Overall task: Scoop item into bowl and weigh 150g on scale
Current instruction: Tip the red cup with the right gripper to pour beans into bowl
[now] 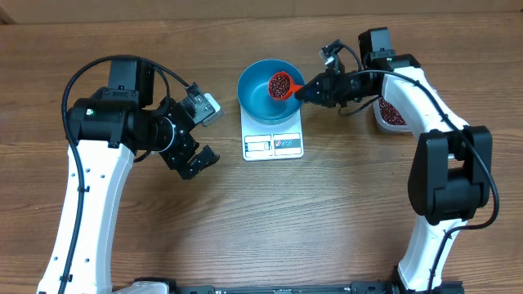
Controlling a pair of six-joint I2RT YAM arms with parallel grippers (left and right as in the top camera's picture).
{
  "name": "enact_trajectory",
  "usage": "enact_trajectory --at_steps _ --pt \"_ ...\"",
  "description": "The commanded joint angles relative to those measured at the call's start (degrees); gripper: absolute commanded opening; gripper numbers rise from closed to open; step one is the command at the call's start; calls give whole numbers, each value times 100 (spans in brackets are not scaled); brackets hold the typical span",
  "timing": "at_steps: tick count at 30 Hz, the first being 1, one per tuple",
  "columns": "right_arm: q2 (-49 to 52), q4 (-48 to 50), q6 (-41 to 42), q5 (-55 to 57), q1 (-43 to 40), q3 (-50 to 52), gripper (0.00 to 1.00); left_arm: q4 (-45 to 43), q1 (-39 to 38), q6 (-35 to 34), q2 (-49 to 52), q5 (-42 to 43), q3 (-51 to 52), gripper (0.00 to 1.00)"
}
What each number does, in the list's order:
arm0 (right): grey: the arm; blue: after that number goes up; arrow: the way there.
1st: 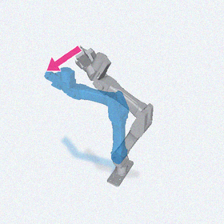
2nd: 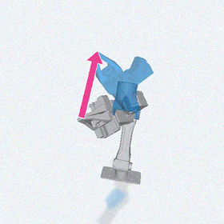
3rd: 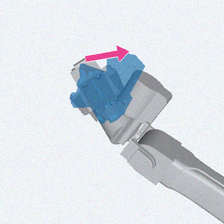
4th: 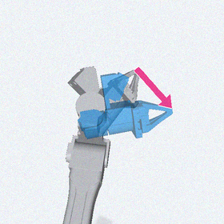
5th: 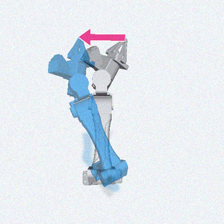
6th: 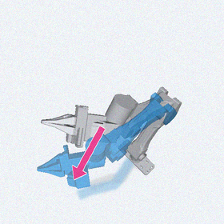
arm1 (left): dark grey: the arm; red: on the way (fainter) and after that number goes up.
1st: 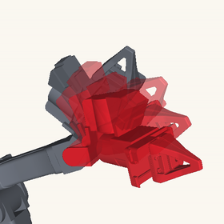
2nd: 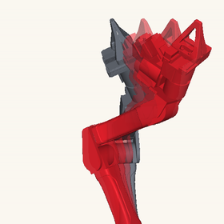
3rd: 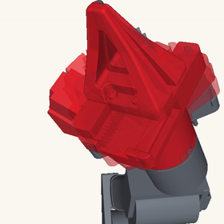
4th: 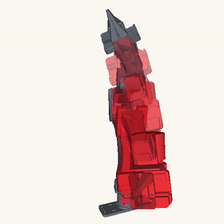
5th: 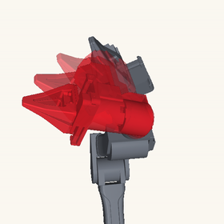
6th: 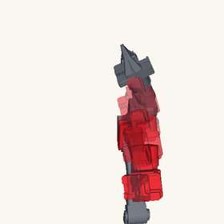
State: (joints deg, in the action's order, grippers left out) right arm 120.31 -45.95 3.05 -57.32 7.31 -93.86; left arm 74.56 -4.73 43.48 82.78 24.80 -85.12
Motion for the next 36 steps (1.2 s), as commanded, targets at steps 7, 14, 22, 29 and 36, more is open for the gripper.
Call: enact_trajectory --at_steps 7,14,22,29,36 --pt "-197 -306 15 1003 199 -505 4 -2 22 -42 -72 11 -116 100" --pt "-227 -413 -50 1532 424 -605 4 -2 22 -42 -72 11 -114 100" --pt "-299 -533 -46 2142 754 -855 4 -2 22 -42 -72 11 -116 100" --pt "-332 -745 -46 3421 1106 -907 4 -2 22 -42 -72 11 -116 100" --pt "-332 -756 -50 4262 1349 -920 4 -2 22 -42 -72 11 -116 100"
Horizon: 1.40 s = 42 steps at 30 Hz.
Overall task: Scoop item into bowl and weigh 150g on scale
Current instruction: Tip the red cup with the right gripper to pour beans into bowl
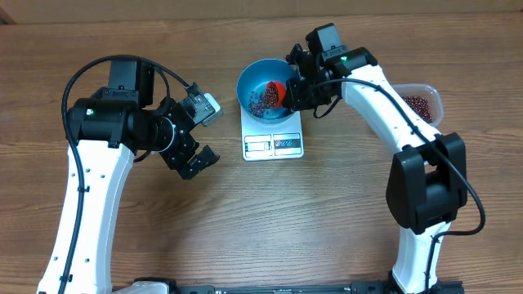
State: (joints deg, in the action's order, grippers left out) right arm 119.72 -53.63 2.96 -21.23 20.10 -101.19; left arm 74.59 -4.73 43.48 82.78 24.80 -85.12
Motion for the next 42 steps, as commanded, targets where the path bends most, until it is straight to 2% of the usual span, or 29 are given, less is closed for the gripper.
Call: enact_trajectory --at_steps 1,14,42 --pt "-273 4 -42 761 87 -192 4 -4 22 -42 -72 11 -116 100" --pt "-304 -186 -197 1587 278 -208 4 -4 22 -42 -72 11 -116 100" --pt "-518 -264 -192 1884 278 -208 4 -4 22 -42 -72 11 -114 100"
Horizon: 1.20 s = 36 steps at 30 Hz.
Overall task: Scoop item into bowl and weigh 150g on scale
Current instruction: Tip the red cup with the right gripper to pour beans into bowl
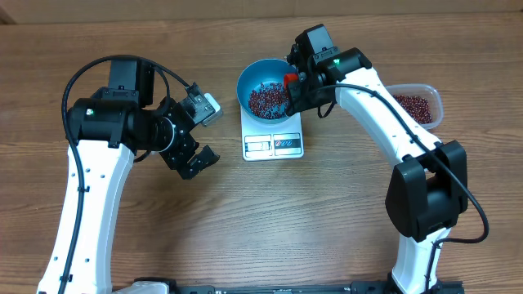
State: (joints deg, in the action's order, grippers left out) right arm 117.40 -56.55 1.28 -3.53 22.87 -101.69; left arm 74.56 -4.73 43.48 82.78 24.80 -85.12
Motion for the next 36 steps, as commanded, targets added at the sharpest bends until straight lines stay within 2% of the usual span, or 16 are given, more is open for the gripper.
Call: enact_trajectory --at_steps 1,36 --pt "-286 28 -26 116 0 -157 4 -2 22 -42 -72 11 -116 100" --pt "-428 -61 31 83 0 -157 4 -2 22 -42 -72 11 -116 100"
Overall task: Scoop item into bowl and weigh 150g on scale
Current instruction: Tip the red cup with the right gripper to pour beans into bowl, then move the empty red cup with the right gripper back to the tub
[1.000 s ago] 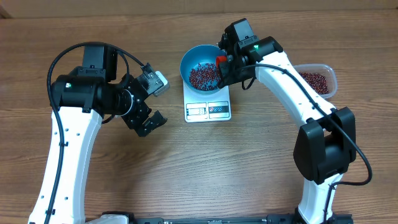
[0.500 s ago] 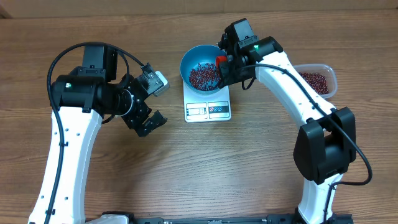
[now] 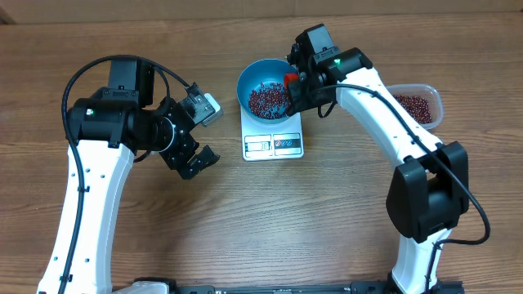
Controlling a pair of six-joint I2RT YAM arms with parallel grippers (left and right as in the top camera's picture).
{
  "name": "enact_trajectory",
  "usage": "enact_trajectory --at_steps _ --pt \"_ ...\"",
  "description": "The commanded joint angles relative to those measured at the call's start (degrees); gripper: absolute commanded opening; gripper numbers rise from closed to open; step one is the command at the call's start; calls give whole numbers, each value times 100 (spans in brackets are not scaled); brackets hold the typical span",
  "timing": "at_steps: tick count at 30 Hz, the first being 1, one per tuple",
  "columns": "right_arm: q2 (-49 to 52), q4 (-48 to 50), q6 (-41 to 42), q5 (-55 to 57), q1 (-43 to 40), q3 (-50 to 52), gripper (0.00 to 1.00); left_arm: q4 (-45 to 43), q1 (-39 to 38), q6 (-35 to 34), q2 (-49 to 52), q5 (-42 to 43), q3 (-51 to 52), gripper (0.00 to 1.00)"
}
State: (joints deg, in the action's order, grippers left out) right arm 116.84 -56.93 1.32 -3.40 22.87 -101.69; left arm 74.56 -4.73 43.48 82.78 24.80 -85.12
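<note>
A blue bowl (image 3: 263,96) stands on a white scale (image 3: 273,144) at the table's upper middle and holds a heap of red beans (image 3: 264,100). My right gripper (image 3: 292,91) hangs over the bowl's right rim, shut on a red scoop (image 3: 289,79) that is tipped down into the bowl. Only the scoop's upper end shows. My left gripper (image 3: 201,161) stands open over bare wood left of the scale, holding nothing.
A clear tub of red beans (image 3: 415,107) sits at the right, partly behind the right arm. The scale's display strip (image 3: 272,145) faces the front edge. The left arm rises along the left side.
The right gripper held a scoop full of beans level over the bowl's right side. Then the scoop was tipped and beans lay in the bowl. After that the heap had grown and the scoop pointed steeply down, where it stays. The left arm has not moved.
</note>
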Motion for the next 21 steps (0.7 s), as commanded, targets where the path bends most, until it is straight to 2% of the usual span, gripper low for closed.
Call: enact_trajectory --at_steps 1,15,21 --pt "-372 -46 39 72 0 -157 4 -2 22 -42 -72 11 -114 100" --pt "-439 -26 13 74 0 -157 4 -2 22 -42 -72 11 -114 100" --pt "-723 -24 -249 11 37 -157 4 -2 22 -42 -72 11 -114 100"
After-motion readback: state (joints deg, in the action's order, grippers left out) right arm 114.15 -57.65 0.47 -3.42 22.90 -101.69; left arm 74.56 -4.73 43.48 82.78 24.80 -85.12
